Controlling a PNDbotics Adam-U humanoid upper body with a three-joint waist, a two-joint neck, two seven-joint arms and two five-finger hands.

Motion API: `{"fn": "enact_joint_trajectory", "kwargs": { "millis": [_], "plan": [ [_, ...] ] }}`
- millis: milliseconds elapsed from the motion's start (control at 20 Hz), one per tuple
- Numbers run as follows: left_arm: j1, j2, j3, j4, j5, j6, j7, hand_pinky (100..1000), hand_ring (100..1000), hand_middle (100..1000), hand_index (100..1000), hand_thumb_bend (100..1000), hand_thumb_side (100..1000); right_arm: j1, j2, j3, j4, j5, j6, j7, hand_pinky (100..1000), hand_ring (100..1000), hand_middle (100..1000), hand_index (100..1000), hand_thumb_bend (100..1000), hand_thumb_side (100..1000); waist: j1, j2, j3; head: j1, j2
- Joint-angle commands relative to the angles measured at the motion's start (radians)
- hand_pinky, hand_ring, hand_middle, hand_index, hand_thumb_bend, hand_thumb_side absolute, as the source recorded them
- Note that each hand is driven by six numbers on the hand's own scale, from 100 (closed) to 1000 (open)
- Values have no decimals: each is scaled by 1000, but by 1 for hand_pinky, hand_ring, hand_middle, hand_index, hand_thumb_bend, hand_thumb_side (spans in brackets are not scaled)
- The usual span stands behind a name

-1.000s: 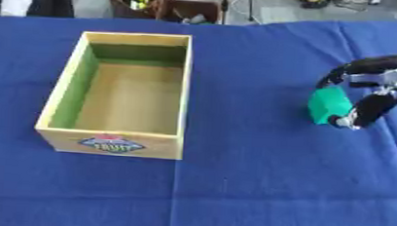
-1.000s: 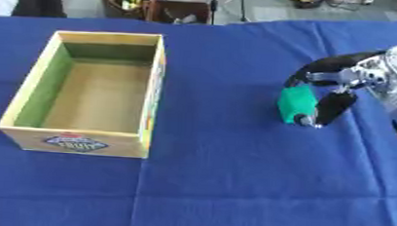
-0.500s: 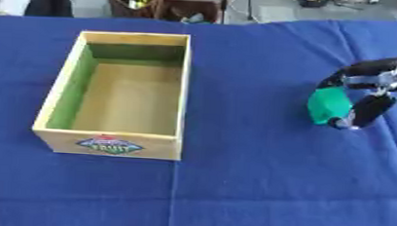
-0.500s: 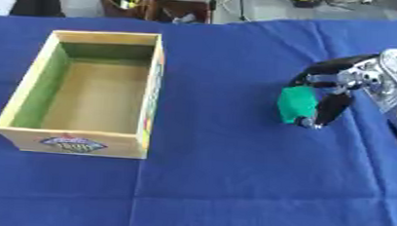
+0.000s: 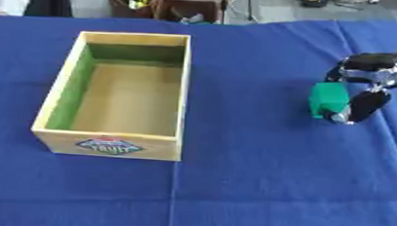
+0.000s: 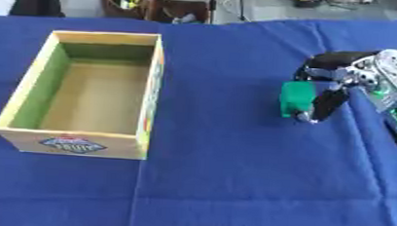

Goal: Pick up objects on the table and place them in the box.

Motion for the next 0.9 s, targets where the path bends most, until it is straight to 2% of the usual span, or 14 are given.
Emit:
{"fn": "enact_joint_trajectory", "kwargs": {
  "millis": [50, 550, 900],
  "plan": [
    [-7, 5, 1, -17, 4, 0, -2, 542, 718, 878, 825, 100, 970, -20, -20, -24, -20, -13, 10, -24, 754, 780, 480, 501, 100, 418, -4, -20, -2, 1, -2],
    [-3, 8, 2, -17, 3, 4, 0, 542, 718, 876, 827, 100, 962, -61, -13, -61, -137, -40, 81, -89, 727, 749, 417, 433, 100, 443, -10, -32, -3, 6, -2],
    [-2, 10, 1, -17, 6, 5, -2, 543, 718, 875, 827, 100, 962, -147, 53, -41, -198, -35, 110, -110, 715, 732, 397, 417, 100, 463, -15, -42, 2, 7, 3]
  ]
}}
